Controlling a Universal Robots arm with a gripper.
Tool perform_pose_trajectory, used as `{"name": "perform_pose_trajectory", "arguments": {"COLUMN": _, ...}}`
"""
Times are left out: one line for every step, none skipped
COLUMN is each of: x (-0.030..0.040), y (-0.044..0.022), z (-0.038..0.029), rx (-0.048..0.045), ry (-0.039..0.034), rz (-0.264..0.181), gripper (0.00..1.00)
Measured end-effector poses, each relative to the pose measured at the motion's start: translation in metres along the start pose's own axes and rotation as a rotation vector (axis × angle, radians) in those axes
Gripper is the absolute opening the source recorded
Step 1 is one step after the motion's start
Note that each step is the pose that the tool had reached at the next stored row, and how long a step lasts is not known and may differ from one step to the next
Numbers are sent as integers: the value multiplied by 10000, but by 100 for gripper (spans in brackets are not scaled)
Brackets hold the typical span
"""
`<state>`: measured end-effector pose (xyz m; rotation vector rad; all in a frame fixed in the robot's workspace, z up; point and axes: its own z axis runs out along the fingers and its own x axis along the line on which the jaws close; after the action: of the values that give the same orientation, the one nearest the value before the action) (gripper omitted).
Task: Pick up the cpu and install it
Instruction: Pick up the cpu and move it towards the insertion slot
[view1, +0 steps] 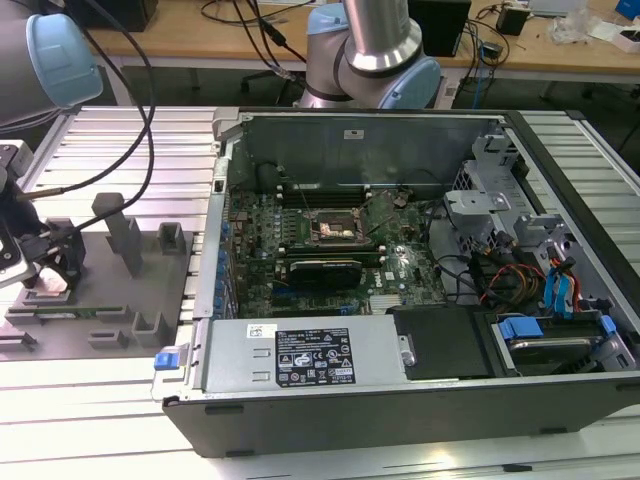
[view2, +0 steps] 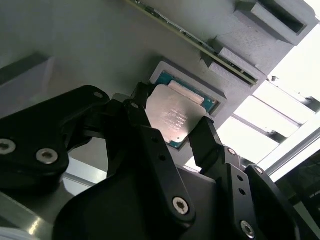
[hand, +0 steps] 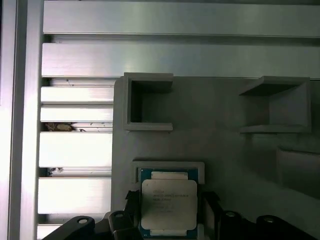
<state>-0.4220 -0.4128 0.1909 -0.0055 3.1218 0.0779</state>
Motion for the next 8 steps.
{"name": "perform_pose_trajectory", "arguments": {"x": 0, "y": 5, "z": 2, "rx": -1, "ry": -1, "rz": -3, "gripper": 60}}
{"name": "perform_pose_trajectory", "arguments": {"x": 0, "y": 6, "z": 2, "rx": 0, "ry": 0, "rz": -5, "gripper": 60}}
{"name": "perform_pose_trajectory", "arguments": {"x": 0, "y": 6, "z": 2, "rx": 0, "ry": 0, "rz": -6, "gripper": 60}}
{"name": "perform_pose_trajectory", "arguments": {"x": 0, "y": 6, "z": 2, "rx": 1, "ry": 2, "rz": -18, "gripper": 60}}
{"name": "perform_pose_trajectory", "arguments": {"x": 0, "y": 7, "z": 3, "rx": 1, "ry": 5, "rz": -46, "gripper": 60}}
{"name": "perform_pose_trajectory", "arguments": {"x": 0, "y": 7, "z": 5, "rx": 1, "ry": 9, "rz": -99, "gripper": 60}}
{"name": "perform_pose_trajectory", "arguments": {"x": 0, "y": 7, "z": 8, "rx": -1, "ry": 11, "rz": -160, "gripper": 60}}
{"name": "perform_pose_trajectory", "arguments": {"x": 1, "y": 7, "z": 10, "rx": -1, "ry": 16, "rz": -249, "gripper": 60}}
